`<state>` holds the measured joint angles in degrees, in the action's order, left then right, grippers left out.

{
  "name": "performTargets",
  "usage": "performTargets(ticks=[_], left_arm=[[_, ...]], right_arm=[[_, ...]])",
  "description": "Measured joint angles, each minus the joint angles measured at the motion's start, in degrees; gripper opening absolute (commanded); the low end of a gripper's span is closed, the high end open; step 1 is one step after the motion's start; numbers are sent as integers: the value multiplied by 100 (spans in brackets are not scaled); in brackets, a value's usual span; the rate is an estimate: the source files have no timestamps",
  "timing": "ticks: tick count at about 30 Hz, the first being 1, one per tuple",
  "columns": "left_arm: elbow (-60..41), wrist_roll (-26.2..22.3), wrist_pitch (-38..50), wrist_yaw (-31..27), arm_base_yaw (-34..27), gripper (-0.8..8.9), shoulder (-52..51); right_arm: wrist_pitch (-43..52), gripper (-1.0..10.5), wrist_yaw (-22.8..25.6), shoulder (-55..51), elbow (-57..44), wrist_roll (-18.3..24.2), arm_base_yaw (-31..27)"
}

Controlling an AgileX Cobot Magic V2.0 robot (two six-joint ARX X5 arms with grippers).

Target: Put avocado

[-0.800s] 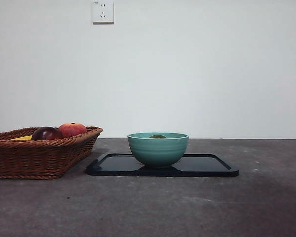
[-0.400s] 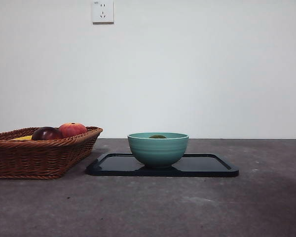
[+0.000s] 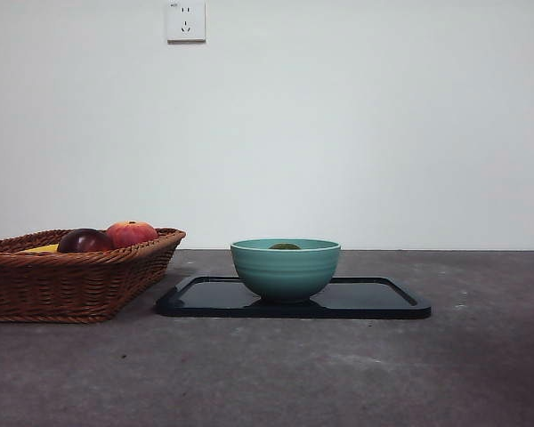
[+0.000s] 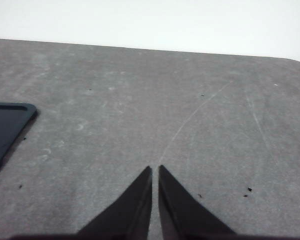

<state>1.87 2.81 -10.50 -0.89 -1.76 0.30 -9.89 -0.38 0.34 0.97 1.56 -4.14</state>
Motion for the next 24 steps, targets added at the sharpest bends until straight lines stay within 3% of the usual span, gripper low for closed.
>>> performTargets(ticks=[24], left_arm=[[0, 0, 0, 0, 0, 19, 0]], right_arm=[[33, 19, -26, 0, -4, -201, 0]])
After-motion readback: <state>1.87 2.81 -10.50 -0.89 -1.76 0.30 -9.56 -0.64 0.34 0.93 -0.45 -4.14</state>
